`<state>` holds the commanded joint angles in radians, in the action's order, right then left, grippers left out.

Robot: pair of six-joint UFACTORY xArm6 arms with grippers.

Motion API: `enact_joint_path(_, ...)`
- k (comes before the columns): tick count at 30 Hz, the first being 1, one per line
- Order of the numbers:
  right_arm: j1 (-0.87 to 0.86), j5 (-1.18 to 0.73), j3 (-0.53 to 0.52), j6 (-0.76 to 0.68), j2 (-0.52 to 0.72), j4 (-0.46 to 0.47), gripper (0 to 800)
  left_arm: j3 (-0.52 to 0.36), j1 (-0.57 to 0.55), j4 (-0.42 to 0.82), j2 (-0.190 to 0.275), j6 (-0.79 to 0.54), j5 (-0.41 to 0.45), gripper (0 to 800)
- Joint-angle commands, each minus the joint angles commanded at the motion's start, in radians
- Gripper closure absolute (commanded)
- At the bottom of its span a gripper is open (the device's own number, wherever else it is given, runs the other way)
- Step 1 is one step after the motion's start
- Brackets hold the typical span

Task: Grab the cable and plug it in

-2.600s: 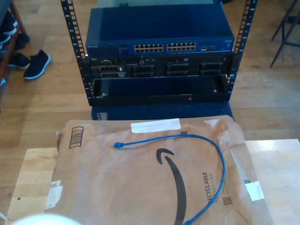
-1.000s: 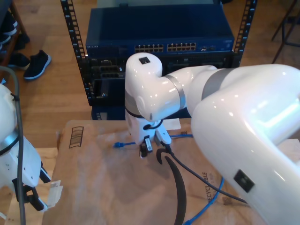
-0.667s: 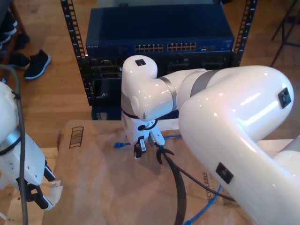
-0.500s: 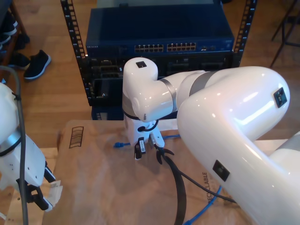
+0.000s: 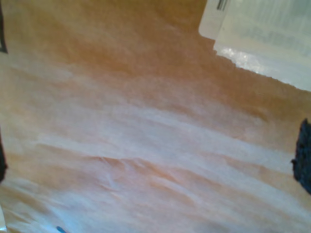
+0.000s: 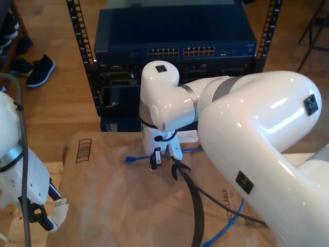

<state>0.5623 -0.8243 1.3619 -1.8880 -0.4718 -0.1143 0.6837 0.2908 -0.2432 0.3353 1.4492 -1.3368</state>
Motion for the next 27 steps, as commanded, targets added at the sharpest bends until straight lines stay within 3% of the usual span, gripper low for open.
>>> enact_joint_path(4, 0.0, 0.002, 0.002, -0.005, 0.0, 0.0, 292, 0.0, -0.002, 0.0, 0.0, 0.0, 0.0, 1)
enact_joint_path(16, -0.002, 0.0, 0.002, -0.014, 0.0, 0.002, 369, 0.002, -0.002, 0.0, 0.0, 0.0, 0.0, 1)
enact_joint_path(20, -0.003, 0.002, 0.002, -0.02, 0.0, 0.002, 505, 0.002, -0.002, 0.0, 0.0, 0.0, 0.0, 1)
enact_joint_path(23, -0.005, 0.021, -0.006, -0.028, 0.002, 0.003, 730, 0.005, -0.002, 0.0, 0.0, 0.002, 0.0, 1)
enact_joint_path(27, -0.005, 0.066, -0.038, -0.028, 0.025, 0.003, 796, 0.011, -0.002, -0.002, 0.0, 0.0, -0.002, 1)
